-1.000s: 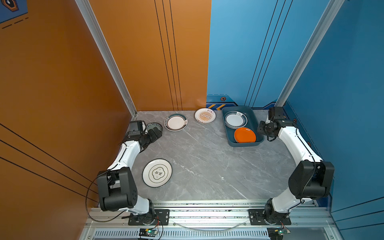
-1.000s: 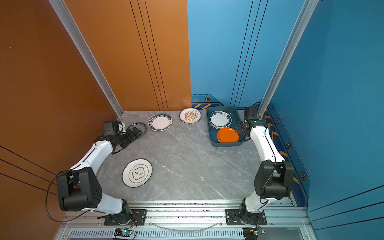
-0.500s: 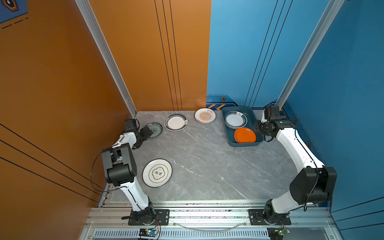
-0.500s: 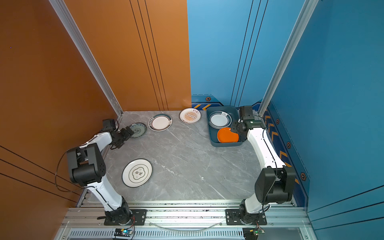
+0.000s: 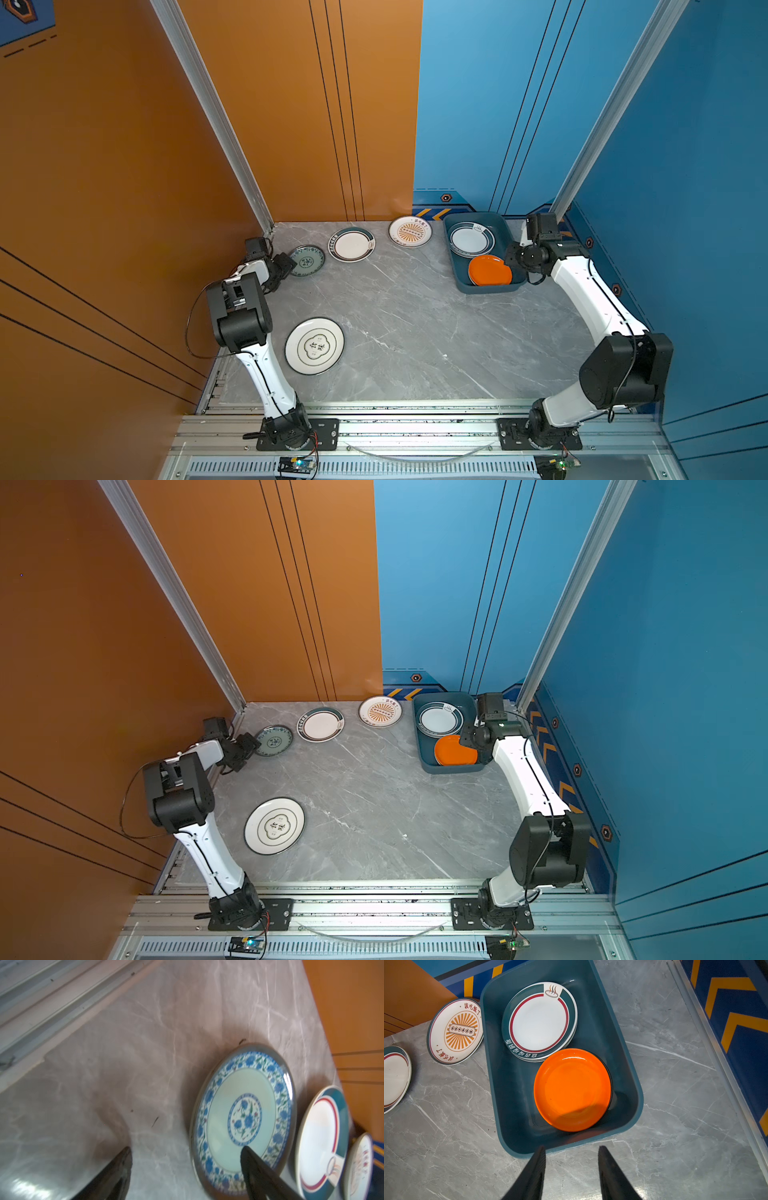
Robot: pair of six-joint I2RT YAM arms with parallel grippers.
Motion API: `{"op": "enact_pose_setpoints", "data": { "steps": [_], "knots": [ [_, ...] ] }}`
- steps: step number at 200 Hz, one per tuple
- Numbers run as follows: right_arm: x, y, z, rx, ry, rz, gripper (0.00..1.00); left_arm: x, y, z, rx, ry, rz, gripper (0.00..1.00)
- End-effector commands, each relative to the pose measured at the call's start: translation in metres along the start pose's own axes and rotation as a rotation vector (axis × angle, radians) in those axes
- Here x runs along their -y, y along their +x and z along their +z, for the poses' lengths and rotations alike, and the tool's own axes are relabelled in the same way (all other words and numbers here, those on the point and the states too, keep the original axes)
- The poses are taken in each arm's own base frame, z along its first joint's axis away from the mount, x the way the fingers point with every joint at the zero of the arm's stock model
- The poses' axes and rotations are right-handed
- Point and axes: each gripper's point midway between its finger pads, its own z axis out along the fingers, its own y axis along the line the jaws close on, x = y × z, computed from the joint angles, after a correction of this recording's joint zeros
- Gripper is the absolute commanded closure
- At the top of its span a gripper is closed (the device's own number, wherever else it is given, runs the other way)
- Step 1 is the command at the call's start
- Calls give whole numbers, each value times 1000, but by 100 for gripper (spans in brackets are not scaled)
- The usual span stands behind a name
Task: Place the plates into the plastic bin on the countertop
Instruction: 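Move left gripper to the blue-floral plate while right gripper rises from the bin, then grasp and tilt up the blue-floral plate with left gripper while right gripper approaches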
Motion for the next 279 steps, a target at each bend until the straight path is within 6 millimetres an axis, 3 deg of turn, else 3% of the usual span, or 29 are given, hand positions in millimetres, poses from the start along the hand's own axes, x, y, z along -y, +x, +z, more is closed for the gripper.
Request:
{"op": "enact_pose_setpoints", "data": {
  "steps": [1, 20, 78, 149, 160, 172, 232, 279],
  "knots": [
    [-5, 7, 4, -19, -17, -5, 56, 3, 2, 14, -15, 10, -7, 28],
    [-7, 9, 6, -27, -21, -8, 56, 5, 6, 21, -28, 9, -1, 37],
    [-12, 12, 10, -39, -27, -15, 56, 17, 12, 41, -40, 8, 31, 46],
    [-14, 15, 8, -38, -32, -18, 56, 15, 18, 49, -46, 25, 37, 71],
    [-15, 16, 8, -40, -35, -20, 56, 13, 20, 50, -51, 24, 33, 89],
    [-17, 15, 7, -40, -39, -24, 56, 11, 20, 49, -46, 22, 27, 96],
    [-30, 20, 6, -46, -63, -48, 57, 4, 24, 43, -58, 16, 27, 100],
    [-62, 29, 11, -77, -160, -77, 56, 13, 40, 4, -41, 69, 35, 100]
  ]
}}
